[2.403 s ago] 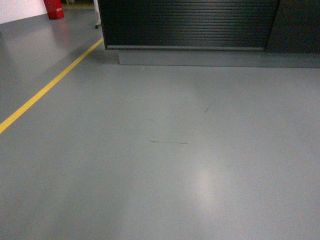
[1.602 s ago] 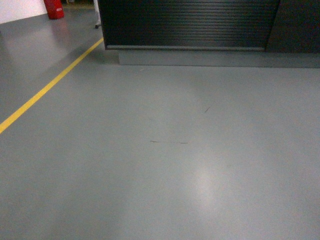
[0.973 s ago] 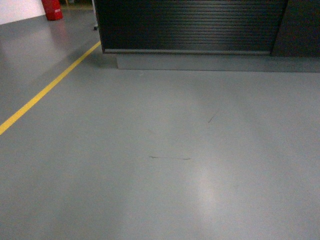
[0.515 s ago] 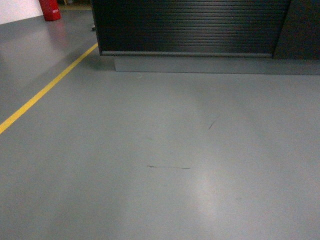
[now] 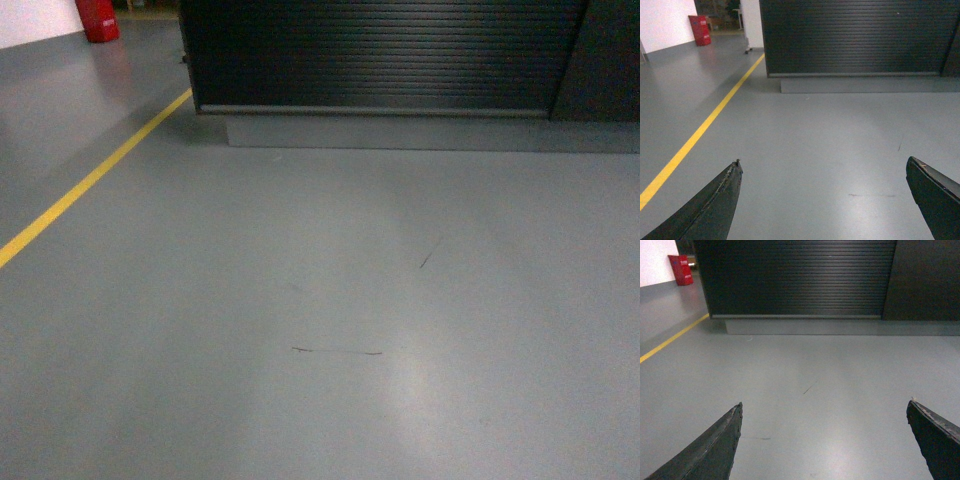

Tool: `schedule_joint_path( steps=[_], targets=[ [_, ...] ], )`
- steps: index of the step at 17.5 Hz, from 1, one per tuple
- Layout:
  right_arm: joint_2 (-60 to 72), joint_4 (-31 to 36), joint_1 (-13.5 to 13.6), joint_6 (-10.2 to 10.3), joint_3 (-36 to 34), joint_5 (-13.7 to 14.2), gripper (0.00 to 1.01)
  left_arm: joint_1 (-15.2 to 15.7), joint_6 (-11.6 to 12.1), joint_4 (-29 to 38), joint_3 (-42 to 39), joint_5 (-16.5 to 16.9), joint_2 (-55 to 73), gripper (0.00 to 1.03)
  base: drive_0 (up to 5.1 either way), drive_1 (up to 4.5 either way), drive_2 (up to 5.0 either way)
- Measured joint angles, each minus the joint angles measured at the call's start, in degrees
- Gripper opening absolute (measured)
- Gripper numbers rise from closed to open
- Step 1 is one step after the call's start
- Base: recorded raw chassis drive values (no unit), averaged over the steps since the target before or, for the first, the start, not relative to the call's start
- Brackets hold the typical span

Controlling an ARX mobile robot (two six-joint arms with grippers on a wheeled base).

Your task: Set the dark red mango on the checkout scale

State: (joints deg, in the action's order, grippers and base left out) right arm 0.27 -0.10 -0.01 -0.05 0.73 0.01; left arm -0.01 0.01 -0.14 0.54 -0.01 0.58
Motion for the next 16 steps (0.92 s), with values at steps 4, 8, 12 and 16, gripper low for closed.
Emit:
schedule_joint_path(
  steps=[4, 8, 12, 16],
  targets=[
    [0.00, -0.17, 0.00, 0.00, 0.00, 0.00, 0.98, 0.00, 0.00, -0.13, 0.00, 0.02, 0.00, 0.98, 0.0, 0.00, 0.0],
    [0.00, -0.04, 0.00, 0.00, 0.00, 0.00, 0.98, 0.00, 0.00, -0.02, 0.00, -0.07, 0.00, 0.98, 0.0, 0.00, 0.0],
    [0.00, -0.26, 0.00, 0.00, 0.00, 0.00, 0.98, 0.00, 0.00, -0.13, 0.00, 0.02, 0.00, 0.98, 0.0, 0.00, 0.0],
    [0.00, -0.31, 0.00, 0.00, 0.00, 0.00, 0.98, 0.00, 0.00, -0.04, 0.00, -0.02, 0.00, 0.98, 0.0, 0.00, 0.0]
  ],
)
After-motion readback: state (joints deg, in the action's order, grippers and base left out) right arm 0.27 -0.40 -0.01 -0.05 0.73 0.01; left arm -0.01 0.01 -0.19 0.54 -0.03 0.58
